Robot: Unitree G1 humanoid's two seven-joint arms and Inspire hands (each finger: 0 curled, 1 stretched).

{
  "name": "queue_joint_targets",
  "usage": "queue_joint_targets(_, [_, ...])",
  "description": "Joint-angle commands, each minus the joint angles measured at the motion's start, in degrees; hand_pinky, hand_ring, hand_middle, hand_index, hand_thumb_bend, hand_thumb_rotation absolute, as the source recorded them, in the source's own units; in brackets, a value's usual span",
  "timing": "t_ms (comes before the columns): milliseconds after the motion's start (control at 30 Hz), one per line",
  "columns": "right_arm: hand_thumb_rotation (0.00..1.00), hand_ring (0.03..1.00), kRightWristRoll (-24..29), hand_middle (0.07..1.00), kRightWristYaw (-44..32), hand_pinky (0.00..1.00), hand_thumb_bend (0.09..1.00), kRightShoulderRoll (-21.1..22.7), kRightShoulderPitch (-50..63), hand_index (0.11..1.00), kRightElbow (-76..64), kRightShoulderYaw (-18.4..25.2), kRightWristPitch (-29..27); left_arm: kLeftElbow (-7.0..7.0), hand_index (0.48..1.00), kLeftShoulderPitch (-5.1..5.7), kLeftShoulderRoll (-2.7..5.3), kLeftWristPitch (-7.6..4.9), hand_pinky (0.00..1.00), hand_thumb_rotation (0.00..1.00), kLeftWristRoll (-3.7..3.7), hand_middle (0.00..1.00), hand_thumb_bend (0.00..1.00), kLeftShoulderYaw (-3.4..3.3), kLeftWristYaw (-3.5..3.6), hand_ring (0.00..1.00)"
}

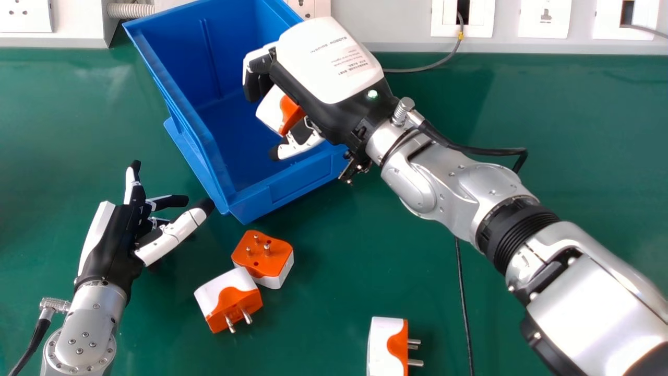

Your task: Pick all objects and put in blue box

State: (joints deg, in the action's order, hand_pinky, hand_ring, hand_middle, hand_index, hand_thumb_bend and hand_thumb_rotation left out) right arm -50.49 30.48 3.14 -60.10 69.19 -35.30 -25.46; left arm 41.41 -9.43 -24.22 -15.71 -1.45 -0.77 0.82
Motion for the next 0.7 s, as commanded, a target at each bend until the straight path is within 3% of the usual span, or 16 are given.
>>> queue_joint_targets(0, [0.0,0.439,0.5,0.509,1.5,0.33,0.496,-0.6,-3.1,0.512,1.0,-0.1,0.6,5.2,0.846,4.35,2.96,4.56,0.55,0.54,-2.13,0.78,0.77,2.86,3.42,0.65])
queue_joint_targets(267, [0.0,0.438,0.3,0.513,2.1,0.33,0.496,-0.4,-3.5,0.508,2.3,-1.0,1.3,5.09,0.848,4.45,2.87,4.65,0.55,0.54,-2.43,0.78,0.77,3.04,3.2,0.65])
queue_joint_targets(467, [0.0,0.454,-0.5,0.522,4.7,0.33,0.496,-0.8,-3.4,0.496,2.2,-2.2,2.0,4.86,0.848,4.52,2.73,4.83,0.55,0.54,-2.42,0.78,0.77,3.09,3.44,0.65])
queue_joint_targets(600, [0.0,0.461,-2.6,0.523,3.7,0.34,0.496,-1.2,-3.5,0.495,1.1,-4.3,6.3,5.0,0.848,4.57,2.69,4.47,0.55,0.55,-2.34,0.78,0.77,3.04,3.6,0.65])
queue_joint_targets(633, [0.0,0.525,-2.7,0.586,3.2,0.41,0.556,-1.2,-3.6,0.544,1.0,-4.6,6.8,5.1,0.849,4.52,2.7,4.41,0.55,0.55,-2.35,0.78,0.77,3.04,3.57,0.65])
queue_joint_targets(667, [0.0,0.525,-2.6,0.586,2.2,0.41,0.556,-1.2,-3.7,0.544,0.8,-4.7,7.1,5.16,0.849,4.49,2.71,4.36,0.55,0.55,-2.38,0.78,0.77,3.04,3.52,0.65])
